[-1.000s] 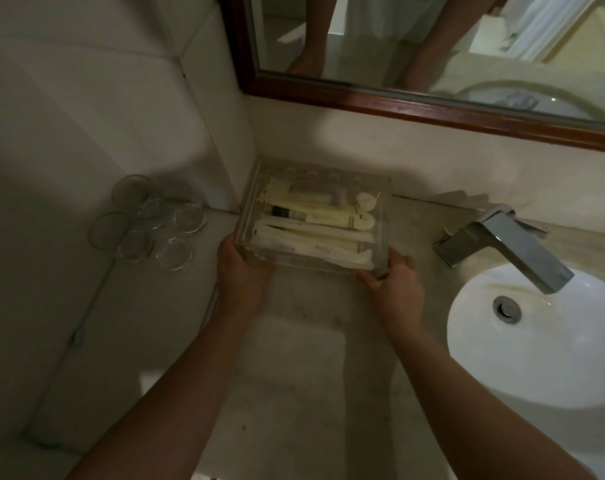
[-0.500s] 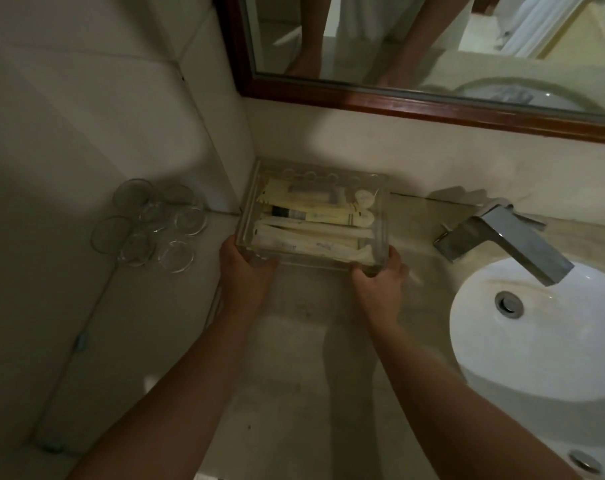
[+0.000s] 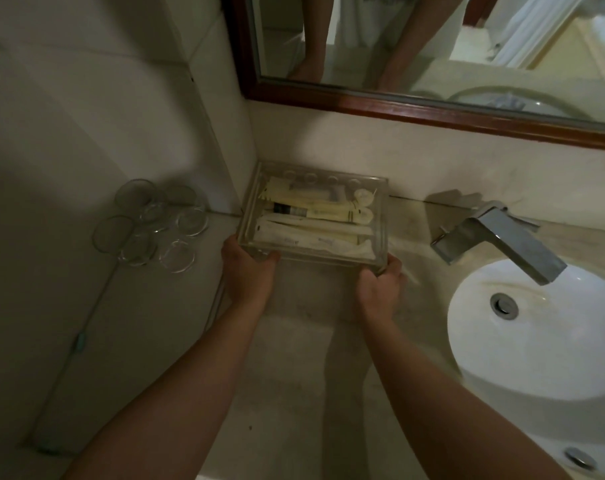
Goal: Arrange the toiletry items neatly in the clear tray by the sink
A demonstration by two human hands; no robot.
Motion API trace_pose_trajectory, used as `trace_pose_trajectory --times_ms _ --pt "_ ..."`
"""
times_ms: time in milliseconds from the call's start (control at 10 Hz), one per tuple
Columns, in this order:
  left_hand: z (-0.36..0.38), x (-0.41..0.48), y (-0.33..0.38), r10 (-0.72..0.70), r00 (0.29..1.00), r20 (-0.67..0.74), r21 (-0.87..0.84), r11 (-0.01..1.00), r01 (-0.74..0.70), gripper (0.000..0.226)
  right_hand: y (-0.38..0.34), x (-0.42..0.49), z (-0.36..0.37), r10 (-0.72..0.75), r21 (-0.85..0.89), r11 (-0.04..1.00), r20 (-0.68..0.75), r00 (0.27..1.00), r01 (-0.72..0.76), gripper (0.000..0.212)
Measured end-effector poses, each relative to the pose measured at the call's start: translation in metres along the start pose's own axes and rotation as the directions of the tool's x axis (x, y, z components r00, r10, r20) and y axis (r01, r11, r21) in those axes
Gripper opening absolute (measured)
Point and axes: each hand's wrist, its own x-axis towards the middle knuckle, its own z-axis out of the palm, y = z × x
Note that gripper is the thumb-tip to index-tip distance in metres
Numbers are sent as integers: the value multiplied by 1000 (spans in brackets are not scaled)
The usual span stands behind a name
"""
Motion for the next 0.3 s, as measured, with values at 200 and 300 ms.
trace_pose_trajectory --times_ms 200,300 --pt "-1 1 6 -63 997 42 26 998 62 80 -2 11 -29 -53 -70 995 191 980 68 54" --pt "-10 -15 8 -52 998 40 47 998 50 79 5 8 -63 -81 -109 988 236 968 109 48"
